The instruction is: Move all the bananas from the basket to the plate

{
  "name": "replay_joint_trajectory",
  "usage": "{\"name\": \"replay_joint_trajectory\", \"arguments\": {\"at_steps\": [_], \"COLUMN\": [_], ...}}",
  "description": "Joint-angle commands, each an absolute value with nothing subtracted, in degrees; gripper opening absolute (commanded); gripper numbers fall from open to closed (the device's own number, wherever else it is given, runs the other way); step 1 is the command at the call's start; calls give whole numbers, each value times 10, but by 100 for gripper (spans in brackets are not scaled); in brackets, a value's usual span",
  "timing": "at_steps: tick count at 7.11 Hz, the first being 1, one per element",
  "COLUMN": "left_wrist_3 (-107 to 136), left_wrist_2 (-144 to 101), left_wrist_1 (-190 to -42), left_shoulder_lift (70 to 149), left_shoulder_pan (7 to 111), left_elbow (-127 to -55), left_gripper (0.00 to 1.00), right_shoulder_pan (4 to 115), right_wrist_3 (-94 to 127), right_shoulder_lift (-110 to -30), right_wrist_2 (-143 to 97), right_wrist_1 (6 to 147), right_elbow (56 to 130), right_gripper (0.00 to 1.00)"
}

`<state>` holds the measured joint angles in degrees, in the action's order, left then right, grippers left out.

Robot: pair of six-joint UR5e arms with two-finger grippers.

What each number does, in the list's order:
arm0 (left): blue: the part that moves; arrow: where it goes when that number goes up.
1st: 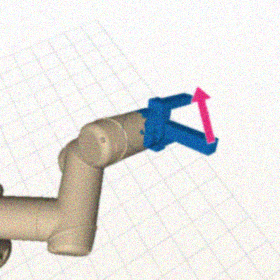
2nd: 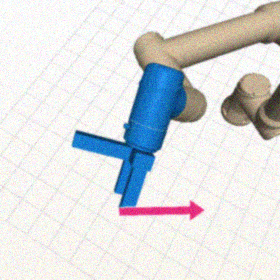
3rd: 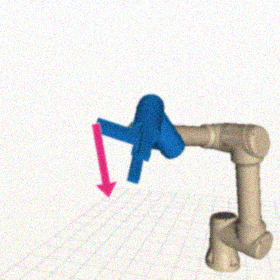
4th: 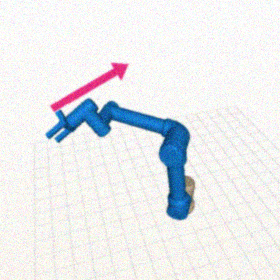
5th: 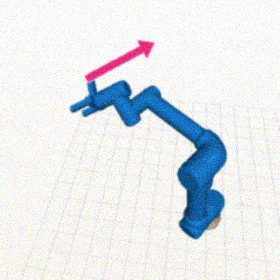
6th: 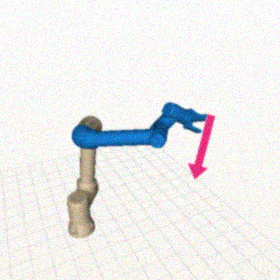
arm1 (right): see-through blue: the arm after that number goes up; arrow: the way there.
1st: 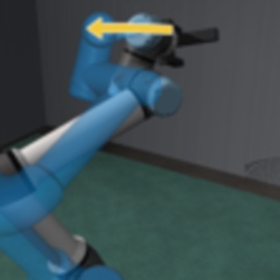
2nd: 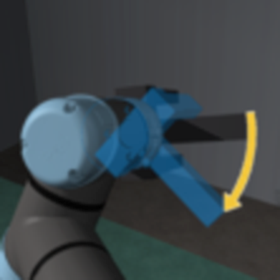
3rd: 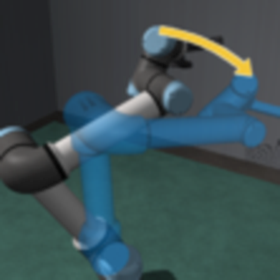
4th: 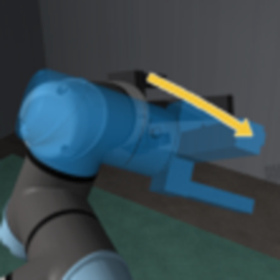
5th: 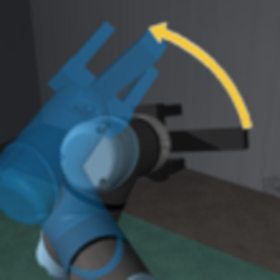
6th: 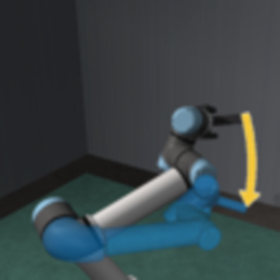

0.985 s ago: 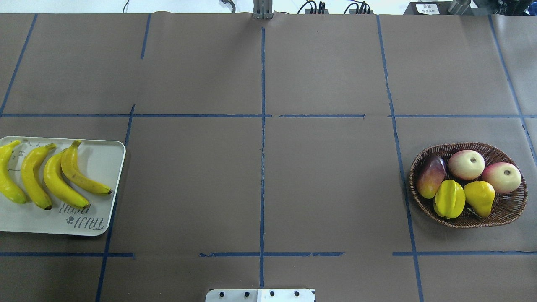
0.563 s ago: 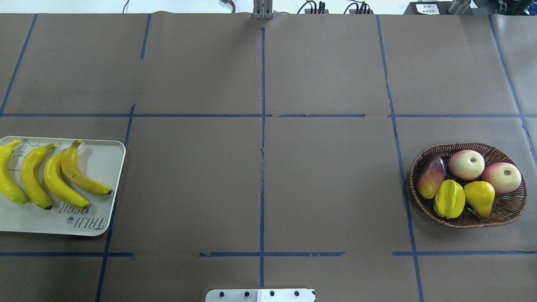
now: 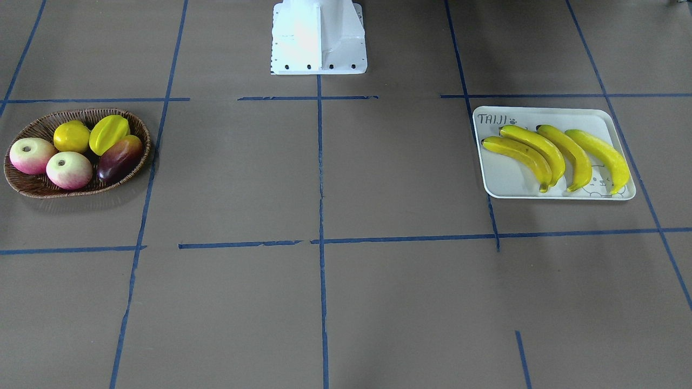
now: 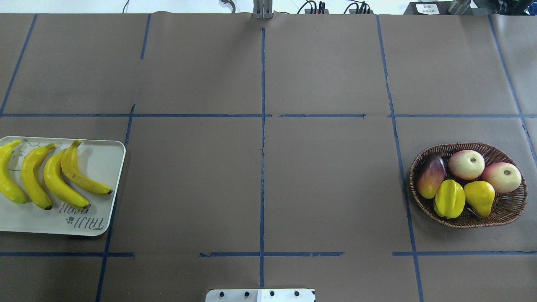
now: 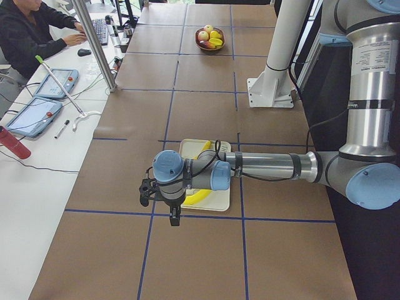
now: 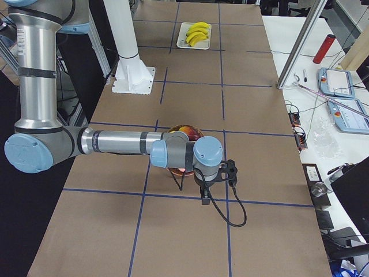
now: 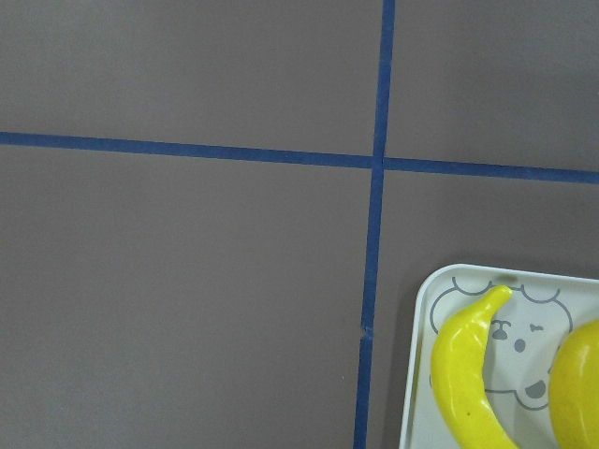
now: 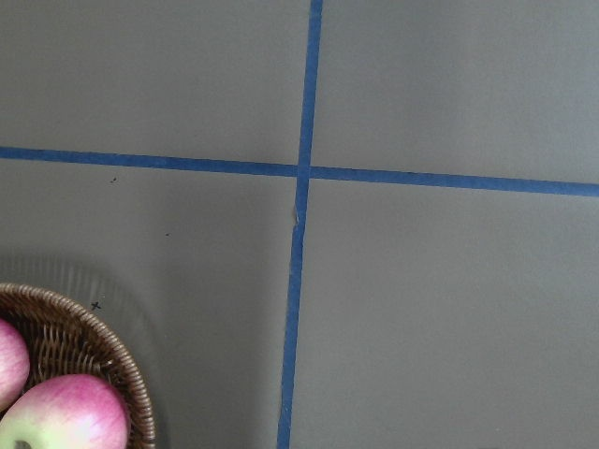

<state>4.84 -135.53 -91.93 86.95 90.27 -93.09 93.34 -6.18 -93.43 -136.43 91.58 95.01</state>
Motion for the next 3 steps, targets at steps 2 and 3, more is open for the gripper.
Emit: {"name": "replay_joint_trajectory", "arguments": {"at_steps": [2,3], "left_wrist_3": [48,48], "left_wrist_2": [-1355,-1355], "left_wrist_1": [-919,-919], "left_shoulder_lift": [871,871], "left_shoulder_pan": [903,903], "left_elbow": [-927,-927], "left_gripper": [100,100], "right_shoulder_pan": [933,933], "right_wrist_3": [-61,-60], "right_shoulder_lift": [-934,-934], "right_wrist_2": [-1365,-1365], "right_wrist_1": [916,916], "right_elbow": [951,952], "right_gripper": [100,100]}}
